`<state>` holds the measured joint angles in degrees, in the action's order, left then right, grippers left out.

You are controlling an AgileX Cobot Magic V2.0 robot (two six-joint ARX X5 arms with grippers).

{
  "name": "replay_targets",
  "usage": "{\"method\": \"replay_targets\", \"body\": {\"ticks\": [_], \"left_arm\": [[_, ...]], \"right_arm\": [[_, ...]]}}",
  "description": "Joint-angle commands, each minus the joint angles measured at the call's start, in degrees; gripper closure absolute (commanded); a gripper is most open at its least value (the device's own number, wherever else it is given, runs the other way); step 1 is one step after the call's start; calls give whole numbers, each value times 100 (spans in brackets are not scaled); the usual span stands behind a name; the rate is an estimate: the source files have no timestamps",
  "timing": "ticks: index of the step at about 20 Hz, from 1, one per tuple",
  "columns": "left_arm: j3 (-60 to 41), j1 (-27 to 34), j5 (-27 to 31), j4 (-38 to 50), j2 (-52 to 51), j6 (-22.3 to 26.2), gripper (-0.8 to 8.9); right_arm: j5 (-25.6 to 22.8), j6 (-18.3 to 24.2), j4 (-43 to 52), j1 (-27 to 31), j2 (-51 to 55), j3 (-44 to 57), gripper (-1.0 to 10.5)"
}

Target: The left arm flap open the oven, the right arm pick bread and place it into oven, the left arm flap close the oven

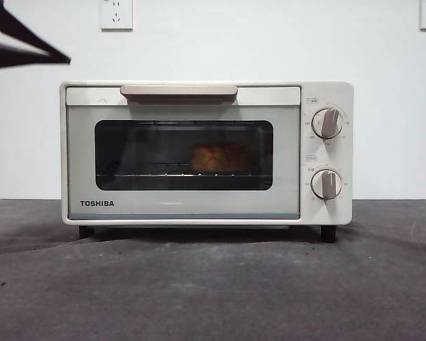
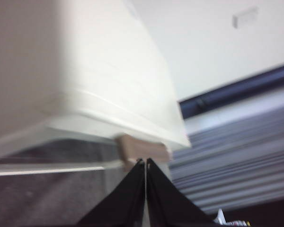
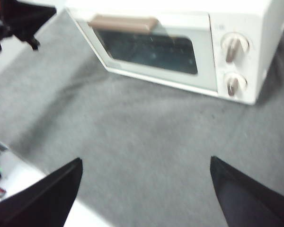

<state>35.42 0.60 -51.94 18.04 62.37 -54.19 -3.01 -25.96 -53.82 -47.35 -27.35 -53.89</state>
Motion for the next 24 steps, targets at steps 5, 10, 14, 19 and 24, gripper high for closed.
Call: {"method": "replay_targets", "body": {"ticks": [5, 10, 14, 19, 24], "left_arm": [[96, -251, -267, -61, -754, 109, 804], [96, -330, -157, -846, -1672, 728, 804], [96, -330, 566, -1770, -2636, 1587, 804], [96, -330, 1198, -3303, -3814, 2811, 804], [98, -330, 1823, -4804, -4715, 4094, 804]], "right_arm": [[-7, 317, 599, -48, -13, -98, 525], [-7, 708, 629, -48, -13, -98, 525], [-2, 988, 695, -48, -13, -98, 525], [-2, 1117, 844, -48, -13, -98, 525], [-4, 1329, 839, -48, -17, -98, 525]]}}
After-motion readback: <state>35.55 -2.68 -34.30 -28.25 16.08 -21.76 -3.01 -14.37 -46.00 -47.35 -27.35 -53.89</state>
